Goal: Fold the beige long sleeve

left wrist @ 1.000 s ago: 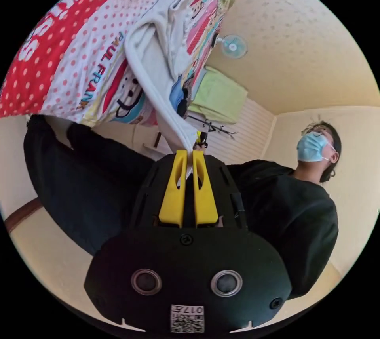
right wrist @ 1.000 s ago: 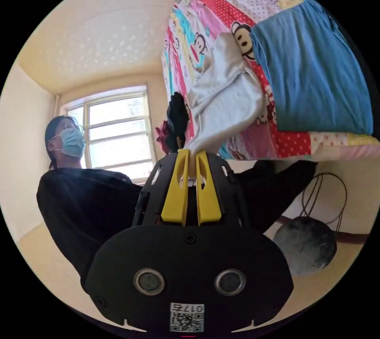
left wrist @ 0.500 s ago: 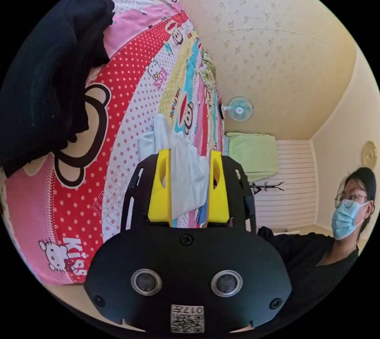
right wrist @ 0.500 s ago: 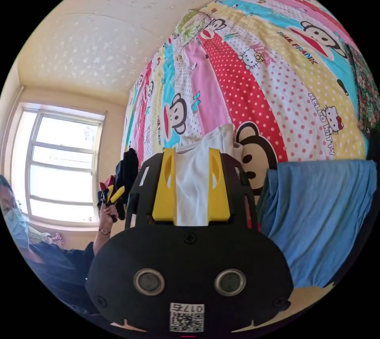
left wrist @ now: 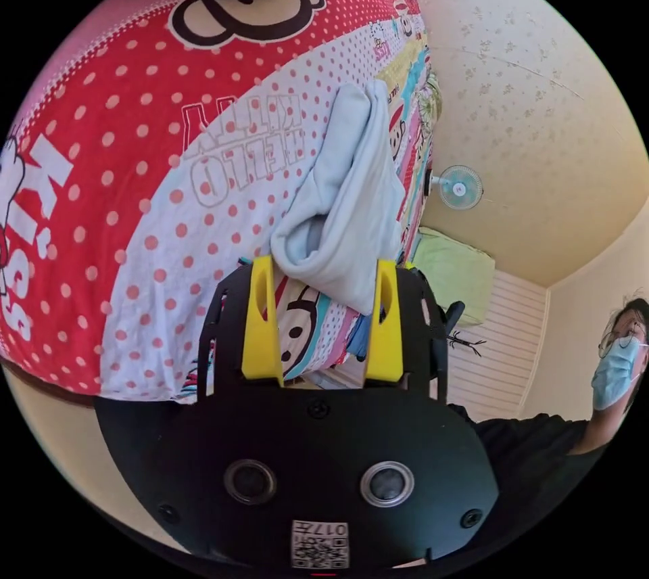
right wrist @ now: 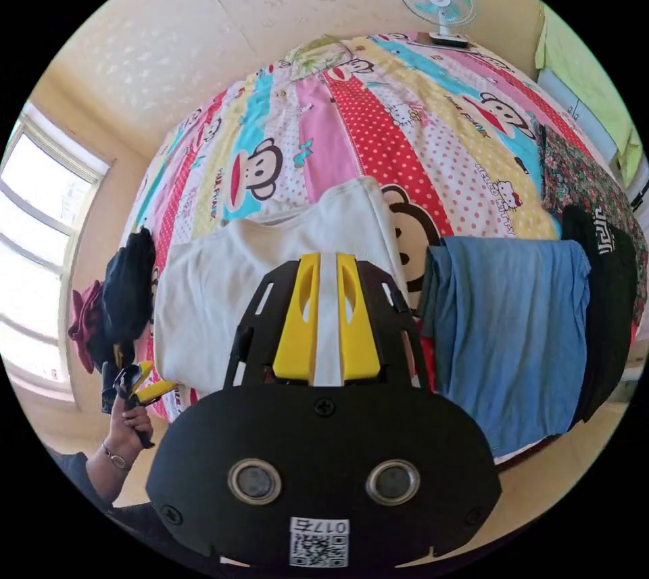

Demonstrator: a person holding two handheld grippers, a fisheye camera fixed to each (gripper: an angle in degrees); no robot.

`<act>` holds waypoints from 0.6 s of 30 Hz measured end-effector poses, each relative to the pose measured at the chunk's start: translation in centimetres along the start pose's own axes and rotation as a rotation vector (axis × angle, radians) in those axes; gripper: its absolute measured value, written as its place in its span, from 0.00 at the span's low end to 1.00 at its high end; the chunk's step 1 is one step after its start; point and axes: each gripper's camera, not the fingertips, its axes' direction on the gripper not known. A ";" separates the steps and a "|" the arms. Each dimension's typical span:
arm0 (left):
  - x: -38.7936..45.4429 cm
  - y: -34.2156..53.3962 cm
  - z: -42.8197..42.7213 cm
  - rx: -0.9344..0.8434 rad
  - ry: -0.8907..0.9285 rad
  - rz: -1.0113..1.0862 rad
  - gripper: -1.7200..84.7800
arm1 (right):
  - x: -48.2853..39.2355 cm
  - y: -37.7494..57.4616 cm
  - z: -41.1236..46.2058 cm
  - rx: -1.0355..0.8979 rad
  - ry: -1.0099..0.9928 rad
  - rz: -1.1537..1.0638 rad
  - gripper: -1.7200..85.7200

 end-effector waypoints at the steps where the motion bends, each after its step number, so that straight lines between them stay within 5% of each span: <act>1: -0.1 0.0 0.3 0.036 0.018 -0.033 0.23 | -1.2 0.6 1.1 -0.016 -0.029 -0.036 0.04; 5: 3.1 0.5 0.8 0.075 0.127 0.054 0.10 | -3.9 3.2 10.2 -0.372 0.084 -0.261 0.03; 7: 7.5 1.2 1.3 0.034 0.113 0.230 0.09 | -3.7 3.2 9.5 -0.325 0.093 -0.286 0.03; 9: 12.9 2.8 2.9 -0.031 0.024 0.448 0.09 | -2.5 2.5 8.1 -0.362 0.084 -0.212 0.03; 13: 21.3 7.5 11.4 -0.237 -0.033 0.794 0.08 | 4.1 5.7 0.8 -0.114 -0.058 0.016 0.03; 18: 21.8 10.7 22.1 -0.558 0.097 0.747 0.11 | 13.7 11.4 -1.7 -0.191 -0.143 0.316 0.06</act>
